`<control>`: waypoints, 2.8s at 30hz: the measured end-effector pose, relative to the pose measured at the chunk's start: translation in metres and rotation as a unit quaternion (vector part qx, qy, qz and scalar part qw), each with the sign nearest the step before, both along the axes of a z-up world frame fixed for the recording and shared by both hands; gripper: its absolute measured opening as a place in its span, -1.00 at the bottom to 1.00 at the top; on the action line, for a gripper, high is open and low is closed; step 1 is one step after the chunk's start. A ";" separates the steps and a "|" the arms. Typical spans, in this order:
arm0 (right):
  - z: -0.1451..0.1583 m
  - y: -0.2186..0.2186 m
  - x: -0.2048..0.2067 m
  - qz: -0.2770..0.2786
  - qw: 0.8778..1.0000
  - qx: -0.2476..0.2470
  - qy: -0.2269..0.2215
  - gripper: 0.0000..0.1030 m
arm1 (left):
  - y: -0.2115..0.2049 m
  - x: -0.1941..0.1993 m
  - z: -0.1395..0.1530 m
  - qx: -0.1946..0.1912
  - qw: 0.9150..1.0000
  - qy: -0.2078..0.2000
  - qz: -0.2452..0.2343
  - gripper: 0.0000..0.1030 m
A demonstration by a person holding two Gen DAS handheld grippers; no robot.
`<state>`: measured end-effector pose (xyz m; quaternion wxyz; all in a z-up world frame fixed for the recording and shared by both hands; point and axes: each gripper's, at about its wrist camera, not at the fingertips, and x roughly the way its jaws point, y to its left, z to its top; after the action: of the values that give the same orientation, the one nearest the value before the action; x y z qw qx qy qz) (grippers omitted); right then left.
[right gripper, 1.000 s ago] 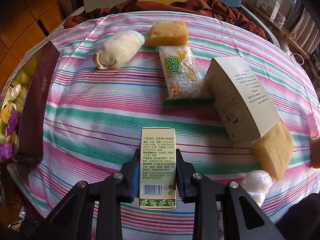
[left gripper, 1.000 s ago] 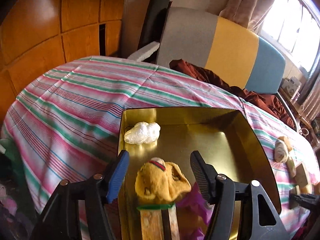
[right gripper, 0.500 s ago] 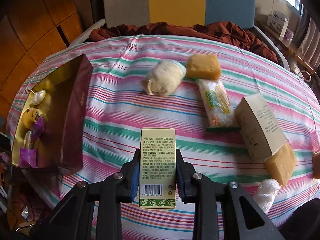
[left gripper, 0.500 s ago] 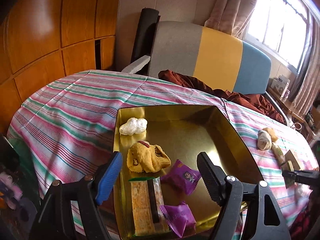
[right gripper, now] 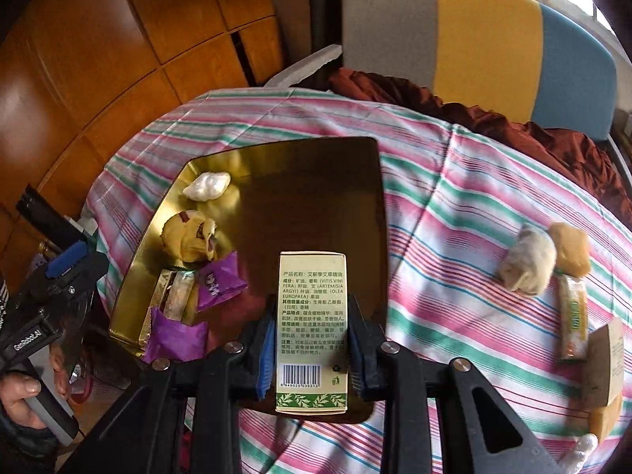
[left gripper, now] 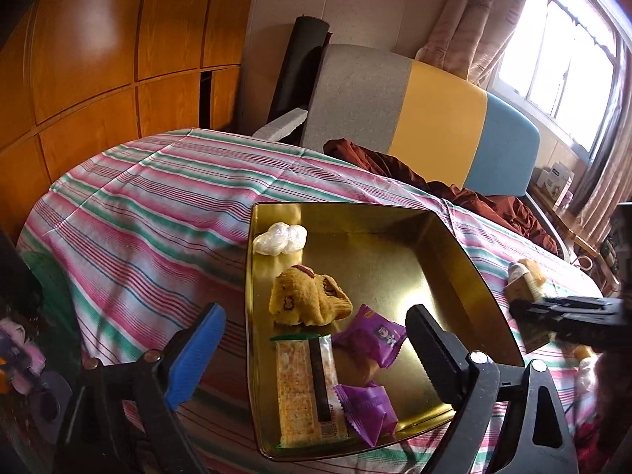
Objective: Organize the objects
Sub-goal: 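Carry the small green box into the gold tray and open the right gripper, then move both grippers back to the pile and grasp the cream box with the right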
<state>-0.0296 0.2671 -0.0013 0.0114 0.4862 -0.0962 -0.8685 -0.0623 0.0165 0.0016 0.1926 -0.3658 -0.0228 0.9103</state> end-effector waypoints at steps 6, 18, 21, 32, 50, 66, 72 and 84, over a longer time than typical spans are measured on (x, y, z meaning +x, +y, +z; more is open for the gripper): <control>-0.041 -0.041 -0.026 0.041 0.998 -0.019 -0.043 -0.42 | -0.018 -0.002 -0.003 -0.001 1.000 -0.004 0.029 0.99; -0.049 -0.059 -0.014 0.063 0.997 -0.023 -0.032 0.72 | -0.025 0.000 -0.008 -0.015 0.999 0.002 0.049 0.99; -0.039 -0.058 -0.005 0.057 0.998 0.003 -0.012 0.75 | -0.020 0.002 -0.006 -0.021 0.999 0.010 0.045 0.99; -0.012 -0.019 0.027 -0.011 0.999 0.030 0.033 0.78 | 0.010 0.014 0.005 -0.035 0.999 0.022 -0.006 0.99; -0.014 0.165 0.155 -0.281 0.958 0.050 -0.017 0.78 | 0.086 0.031 0.022 -0.034 0.993 0.035 -0.110 0.99; -0.018 0.274 0.170 -0.340 0.938 0.026 -0.062 0.78 | 0.170 0.067 0.023 -0.053 0.971 0.027 -0.233 0.99; -0.036 0.290 0.144 -0.325 0.940 0.057 -0.084 0.78 | 0.197 0.068 0.024 -0.060 0.965 0.025 -0.256 0.99; -0.058 0.297 0.140 -0.314 0.943 0.060 -0.093 0.08 | 0.269 0.052 0.020 -0.057 0.954 -0.013 -0.294 0.99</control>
<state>0.1107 0.5636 -0.0598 -0.3005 0.5095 -0.1921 -0.7831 -0.0103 0.2852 0.0212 0.4302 -0.3784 0.1356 0.8083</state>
